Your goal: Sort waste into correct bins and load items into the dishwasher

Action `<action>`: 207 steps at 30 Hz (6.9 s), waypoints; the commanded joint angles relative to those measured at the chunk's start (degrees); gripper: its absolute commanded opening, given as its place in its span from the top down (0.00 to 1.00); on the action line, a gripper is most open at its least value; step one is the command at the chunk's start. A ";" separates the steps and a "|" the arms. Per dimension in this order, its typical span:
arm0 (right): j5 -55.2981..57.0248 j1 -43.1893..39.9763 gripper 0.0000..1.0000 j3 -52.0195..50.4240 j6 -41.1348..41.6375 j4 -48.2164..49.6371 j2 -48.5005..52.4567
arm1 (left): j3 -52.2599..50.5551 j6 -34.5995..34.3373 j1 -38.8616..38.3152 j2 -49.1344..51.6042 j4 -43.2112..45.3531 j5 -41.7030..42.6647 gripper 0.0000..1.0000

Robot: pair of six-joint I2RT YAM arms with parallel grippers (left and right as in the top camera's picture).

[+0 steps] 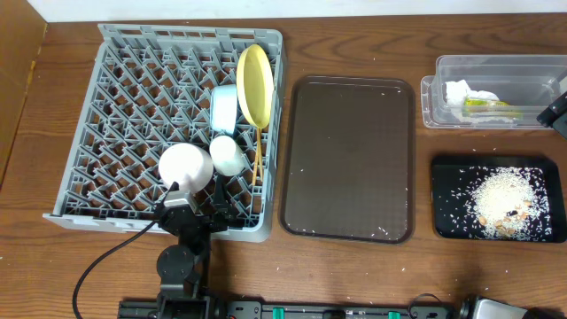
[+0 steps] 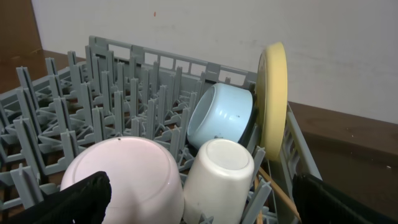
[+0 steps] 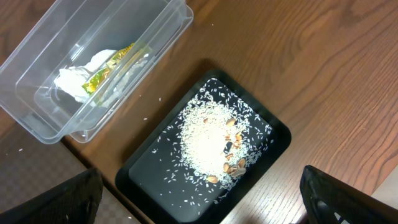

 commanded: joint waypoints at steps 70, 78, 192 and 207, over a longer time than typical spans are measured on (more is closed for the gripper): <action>-5.40 15.69 0.01 -51.45 -7.98 54.86 -40.11 | -0.70 -0.07 0.28 -0.39 -2.71 -2.16 0.06; -9.53 15.91 0.01 -73.44 -9.90 71.19 -54.23 | -0.70 -0.09 0.28 -0.39 -2.71 -2.16 0.06; -12.72 15.45 0.01 -97.88 -33.14 76.04 -82.77 | -0.70 -0.09 0.28 -0.39 -2.71 -2.16 0.05; -12.72 15.45 0.01 -97.88 -33.14 76.04 -82.77 | -0.70 -0.09 0.28 -0.39 -2.71 -2.16 0.05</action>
